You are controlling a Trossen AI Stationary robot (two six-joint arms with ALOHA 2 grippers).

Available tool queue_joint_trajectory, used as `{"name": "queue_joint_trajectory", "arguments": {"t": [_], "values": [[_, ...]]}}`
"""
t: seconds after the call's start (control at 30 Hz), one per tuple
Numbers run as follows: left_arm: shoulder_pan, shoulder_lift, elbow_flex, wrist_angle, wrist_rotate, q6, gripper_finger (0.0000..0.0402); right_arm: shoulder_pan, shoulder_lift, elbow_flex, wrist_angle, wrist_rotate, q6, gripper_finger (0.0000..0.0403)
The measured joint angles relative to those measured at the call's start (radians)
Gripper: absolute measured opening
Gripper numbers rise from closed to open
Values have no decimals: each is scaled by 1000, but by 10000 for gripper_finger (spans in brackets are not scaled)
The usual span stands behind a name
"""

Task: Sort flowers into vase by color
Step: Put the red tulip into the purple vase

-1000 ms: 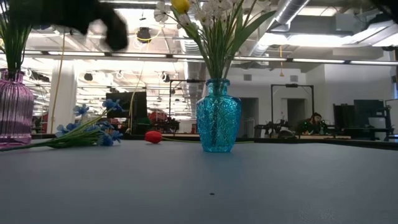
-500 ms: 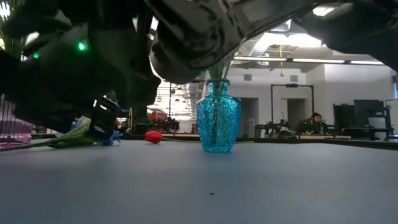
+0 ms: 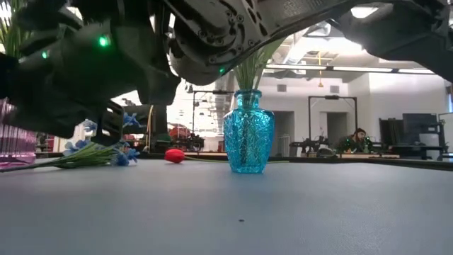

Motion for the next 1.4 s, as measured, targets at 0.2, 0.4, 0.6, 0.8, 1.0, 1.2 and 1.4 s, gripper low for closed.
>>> {"name": "queue_joint_trajectory", "arguments": {"t": [0.2, 0.4, 0.6, 0.8, 1.0, 1.2, 1.4], "values": [[0, 0, 0, 1, 3, -17, 132, -8, -31, -1, -22, -347, 33, 159], [0, -7, 0, 0, 4, 16, 132, 63, -233, 1, -399, -493, 73, 159], [0, -7, 0, 1, 0, 71, 132, 91, -406, -2, -911, -596, 152, 159], [-18, -7, 0, 7, -2, 72, 132, 164, -607, -2, -1074, -556, 242, 159], [-47, -7, 0, 3, -37, 66, 132, 156, -809, -2, -1117, -135, 105, 159], [-57, -6, 0, 3, -94, 98, 132, -21, -998, -1, -1171, -140, -117, 159], [-57, -6, 0, 10, -168, 106, 132, -386, -1122, -2, -1364, -367, -275, 159]]}}
